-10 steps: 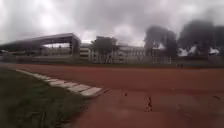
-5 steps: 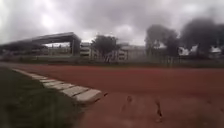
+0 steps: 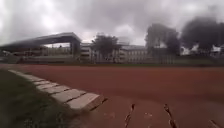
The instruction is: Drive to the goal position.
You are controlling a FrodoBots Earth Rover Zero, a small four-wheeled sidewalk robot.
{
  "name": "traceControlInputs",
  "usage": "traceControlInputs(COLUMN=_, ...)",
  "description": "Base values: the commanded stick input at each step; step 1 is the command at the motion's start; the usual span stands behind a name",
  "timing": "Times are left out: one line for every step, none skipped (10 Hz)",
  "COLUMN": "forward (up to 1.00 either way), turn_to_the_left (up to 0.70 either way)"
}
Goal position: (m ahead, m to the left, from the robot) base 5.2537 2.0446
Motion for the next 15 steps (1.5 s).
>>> traceControlInputs(forward=0.70, turn_to_the_left=0.00)
traceControlInputs(forward=0.70, turn_to_the_left=0.00)
traceControlInputs(forward=0.70, turn_to_the_left=0.00)
traceControlInputs(forward=0.70, turn_to_the_left=0.00)
traceControlInputs(forward=0.70, turn_to_the_left=0.00)
traceControlInputs(forward=0.70, turn_to_the_left=0.00)
traceControlInputs(forward=0.70, turn_to_the_left=0.00)
traceControlInputs(forward=0.70, turn_to_the_left=0.00)
traceControlInputs(forward=0.70, turn_to_the_left=0.00)
traceControlInputs(forward=0.70, turn_to_the_left=0.00)
traceControlInputs(forward=0.70, turn_to_the_left=0.00)
traceControlInputs(forward=0.70, turn_to_the_left=0.00)
traceControlInputs(forward=0.70, turn_to_the_left=0.00)
traceControlInputs(forward=0.70, turn_to_the_left=0.00)
traceControlInputs(forward=0.70, turn_to_the_left=0.00)
